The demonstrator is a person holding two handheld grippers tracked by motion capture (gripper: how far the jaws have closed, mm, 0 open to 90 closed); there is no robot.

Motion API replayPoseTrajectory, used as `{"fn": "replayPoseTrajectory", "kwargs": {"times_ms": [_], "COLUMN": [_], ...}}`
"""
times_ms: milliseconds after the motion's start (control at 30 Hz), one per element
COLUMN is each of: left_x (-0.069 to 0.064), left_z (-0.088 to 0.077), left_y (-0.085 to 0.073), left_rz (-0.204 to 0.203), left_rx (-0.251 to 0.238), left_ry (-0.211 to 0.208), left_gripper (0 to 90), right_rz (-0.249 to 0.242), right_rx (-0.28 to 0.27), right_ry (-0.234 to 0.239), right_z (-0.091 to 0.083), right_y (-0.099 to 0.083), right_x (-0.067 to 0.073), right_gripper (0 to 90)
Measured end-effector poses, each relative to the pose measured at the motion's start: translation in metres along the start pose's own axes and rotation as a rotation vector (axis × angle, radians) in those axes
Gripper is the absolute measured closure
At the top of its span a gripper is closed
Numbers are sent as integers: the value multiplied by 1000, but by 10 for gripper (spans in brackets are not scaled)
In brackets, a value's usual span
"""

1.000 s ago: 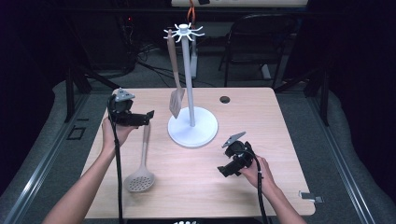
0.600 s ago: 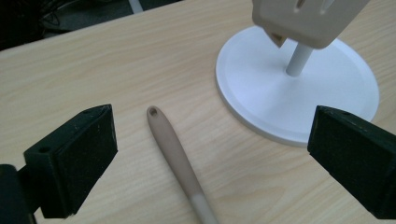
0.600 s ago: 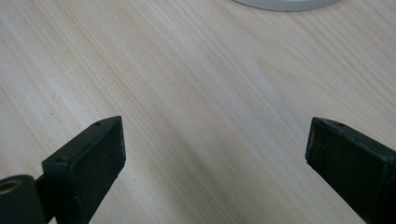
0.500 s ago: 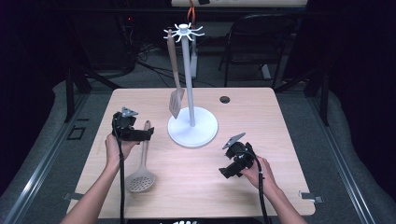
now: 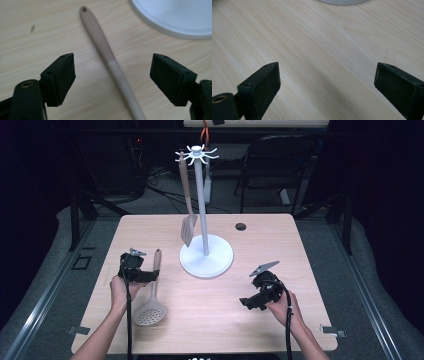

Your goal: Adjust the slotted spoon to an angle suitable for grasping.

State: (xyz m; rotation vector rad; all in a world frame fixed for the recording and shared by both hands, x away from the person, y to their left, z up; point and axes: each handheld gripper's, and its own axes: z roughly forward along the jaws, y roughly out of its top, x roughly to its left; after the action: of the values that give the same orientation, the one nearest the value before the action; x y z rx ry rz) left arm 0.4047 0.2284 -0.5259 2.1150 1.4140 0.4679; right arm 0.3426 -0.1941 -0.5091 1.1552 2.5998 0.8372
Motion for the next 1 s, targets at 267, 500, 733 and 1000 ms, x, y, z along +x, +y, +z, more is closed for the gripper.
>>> {"fn": "replayPoseTrajectory", "kwargs": {"times_ms": [267, 500, 733, 1000], "left_x": [5, 5, 0, -3], "left_z": [17, 21, 25, 28], "left_y": [-14, -17, -16, -14], "left_rz": [-31, -50, -19, 2], "left_rx": [90, 96, 125, 145], "left_ry": [-35, -99, -98, -92], "left_gripper": [352, 501, 579, 630], "right_rz": [-23, -44, -66, -75], "right_rx": [26, 26, 42, 31], "right_ry": [-13, -22, -27, -33], "right_z": [6, 8, 13, 10], "right_y": [0, 9, 13, 13], "right_x": [4, 7, 10, 14], "right_gripper": [90, 124, 130, 135]}}
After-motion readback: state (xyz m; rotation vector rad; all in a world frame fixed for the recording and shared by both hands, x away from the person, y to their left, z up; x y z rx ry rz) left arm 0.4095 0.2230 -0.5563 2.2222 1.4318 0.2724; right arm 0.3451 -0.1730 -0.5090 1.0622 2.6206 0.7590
